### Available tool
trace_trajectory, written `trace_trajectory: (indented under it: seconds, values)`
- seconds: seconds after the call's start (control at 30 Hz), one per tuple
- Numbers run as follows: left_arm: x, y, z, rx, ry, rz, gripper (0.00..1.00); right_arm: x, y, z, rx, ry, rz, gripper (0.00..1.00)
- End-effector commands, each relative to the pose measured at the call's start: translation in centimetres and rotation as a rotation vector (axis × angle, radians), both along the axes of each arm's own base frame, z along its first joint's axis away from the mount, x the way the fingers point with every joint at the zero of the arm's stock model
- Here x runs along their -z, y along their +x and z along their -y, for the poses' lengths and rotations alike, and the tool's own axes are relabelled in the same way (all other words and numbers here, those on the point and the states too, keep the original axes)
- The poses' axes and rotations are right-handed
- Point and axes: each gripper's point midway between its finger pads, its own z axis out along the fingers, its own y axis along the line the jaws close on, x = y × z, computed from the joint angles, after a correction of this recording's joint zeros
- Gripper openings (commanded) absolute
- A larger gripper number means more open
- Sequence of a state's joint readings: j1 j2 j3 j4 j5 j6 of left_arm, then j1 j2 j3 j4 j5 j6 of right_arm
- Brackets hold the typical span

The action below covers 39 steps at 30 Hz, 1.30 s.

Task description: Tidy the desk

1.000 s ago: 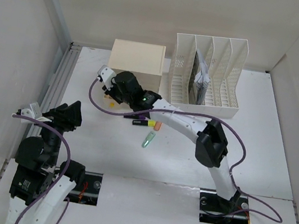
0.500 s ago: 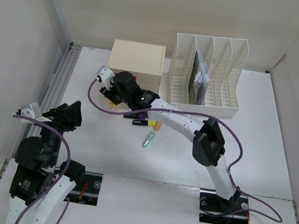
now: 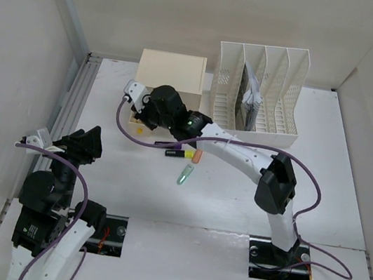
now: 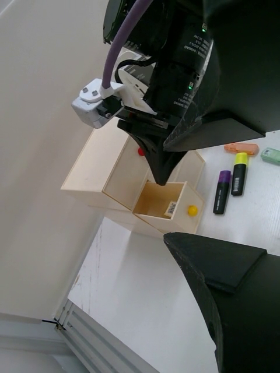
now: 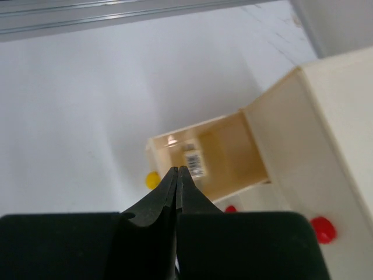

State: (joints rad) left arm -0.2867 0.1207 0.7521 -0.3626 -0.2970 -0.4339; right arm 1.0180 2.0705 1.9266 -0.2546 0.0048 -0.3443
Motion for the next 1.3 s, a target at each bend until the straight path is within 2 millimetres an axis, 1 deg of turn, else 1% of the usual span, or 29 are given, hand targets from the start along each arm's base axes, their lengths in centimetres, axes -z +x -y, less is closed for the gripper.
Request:
trace_trajectory:
  seconds: [0.0, 0.03, 0.07, 0.1, 0.13, 0.17, 0.2, 0.27, 0.3, 0.33, 0.37, 0.4, 0.43, 0.5, 0.53, 0.57, 0.6, 0.63, 0.67, 0.7, 0.8, 0.87, 0.93, 1.0, 1.03, 1.13, 1.2, 1.23, 1.27]
  values:
    - [-1.1, -0.2, -0.2, -0.005, -0.003, 0.05, 0.54, -0.6, -4.1, -1.1, -0.223, 0.02, -0.077, 0.0]
    - [-1.1, -0.2, -0.2, -0.005, -0.003, 0.05, 0.54, 0.0, -4.8, -1.4, -0.277, 0.002, -0.085, 0.0]
    - [-1.1, -0.2, -0.2, -0.005, -0.003, 0.05, 0.54, 0.5, -6.4, -1.9, -0.377, 0.001, -0.118, 0.0]
    - [-1.1, -0.2, -0.2, -0.005, -0.003, 0.05, 0.54, 1.7, -7.0, -1.7, -0.407, -0.036, -0.152, 0.0]
    - [-1.1, -0.2, -0.2, -0.005, -0.003, 0.05, 0.54, 1.7, -6.8, -1.7, -0.423, -0.037, -0.158, 0.0]
    - [-1.1, -0.2, -0.2, -0.005, -0.003, 0.05, 0.54, 3.0, -7.1, -2.0, -0.441, -0.054, -0.19, 0.0]
    - [-1.1, -0.2, -0.2, -0.005, -0.003, 0.05, 0.54, 3.6, -7.1, -2.0, -0.441, -0.065, -0.201, 0.0]
    - [-1.1, -0.2, -0.2, -0.005, -0.003, 0.05, 0.54, 4.5, -6.1, -2.1, -0.384, -0.082, -0.209, 0.0]
    - [-1.1, -0.2, -0.2, -0.005, -0.003, 0.05, 0.54, 4.5, -4.7, -1.8, -0.304, -0.09, -0.182, 0.0]
    - [-1.1, -0.2, -0.2, -0.005, -0.003, 0.05, 0.54, 4.9, -3.2, -1.7, -0.214, -0.089, -0.162, 0.0]
    - [-1.1, -0.2, -0.2, -0.005, -0.003, 0.05, 0.54, 4.7, -3.1, -1.9, -0.209, -0.075, -0.161, 0.0]
    - [-1.1, -0.2, -0.2, -0.005, -0.003, 0.05, 0.54, 5.2, -2.1, -1.7, -0.153, -0.081, -0.152, 0.0]
    - [-1.1, -0.2, -0.2, -0.005, -0.003, 0.05, 0.54, 5.3, -0.5, -1.1, -0.059, -0.097, -0.122, 0.0]
    - [-1.1, -0.2, -0.2, -0.005, -0.003, 0.05, 0.54, 5.7, 1.4, -1.2, 0.025, -0.108, -0.091, 0.0]
    - [-1.1, -0.2, -0.2, -0.005, -0.003, 0.05, 0.54, 5.8, 2.7, -0.5, 0.101, -0.126, -0.057, 0.0]
    - [-1.1, -0.2, -0.2, -0.005, -0.003, 0.05, 0.54, 4.9, 3.6, -0.5, 0.141, -0.101, -0.021, 0.0]
    - [-1.1, -0.2, -0.2, -0.005, -0.003, 0.05, 0.54, 5.5, 4.4, -0.3, 0.173, -0.115, 0.013, 0.0]
    - [-1.1, -0.2, -0.2, -0.005, -0.003, 0.05, 0.54, 4.7, 5.5, 0.3, 0.232, -0.111, 0.062, 0.0]
    - [-1.1, -0.2, -0.2, -0.005, -0.003, 0.05, 0.54, 5.1, 6.1, 0.4, 0.256, -0.117, 0.085, 0.0]
    - [-1.1, -0.2, -0.2, -0.005, -0.003, 0.05, 0.54, 4.2, 6.8, 0.4, 0.28, -0.094, 0.122, 0.0]
    - [-1.1, -0.2, -0.2, -0.005, -0.003, 0.05, 0.54, 4.7, 8.1, 1.0, 0.346, -0.12, 0.176, 0.0]
    - [-1.1, -0.2, -0.2, -0.005, -0.003, 0.05, 0.54, 4.3, 8.7, 1.2, 0.382, -0.116, 0.202, 0.0]
    - [-1.1, -0.2, -0.2, -0.005, -0.003, 0.05, 0.54, 4.3, 9.3, 1.7, 0.424, -0.124, 0.226, 0.0]
    - [-1.1, -0.2, -0.2, -0.005, -0.003, 0.05, 0.54, 5.1, 9.8, 2.0, 0.455, -0.137, 0.243, 0.0]
    - [-1.1, -0.2, -0.2, -0.005, -0.003, 0.05, 0.54, 4.4, 10.1, 1.9, 0.466, -0.122, 0.263, 0.0]
    - [-1.1, -0.2, -0.2, -0.005, -0.003, 0.05, 0.54, 5.2, 10.5, 2.5, 0.487, -0.16, 0.293, 0.0]
    - [-1.1, -0.2, -0.2, -0.005, -0.003, 0.05, 0.54, 5.0, 10.7, 2.8, 0.488, -0.166, 0.333, 0.0]
    - [-1.1, -0.2, -0.2, -0.005, -0.003, 0.05, 0.54, 4.6, 10.6, 2.8, 0.49, -0.155, 0.337, 0.0]
    - [-1.1, -0.2, -0.2, -0.005, -0.003, 0.05, 0.54, 4.5, 11.0, 3.2, 0.487, -0.152, 0.332, 0.0]
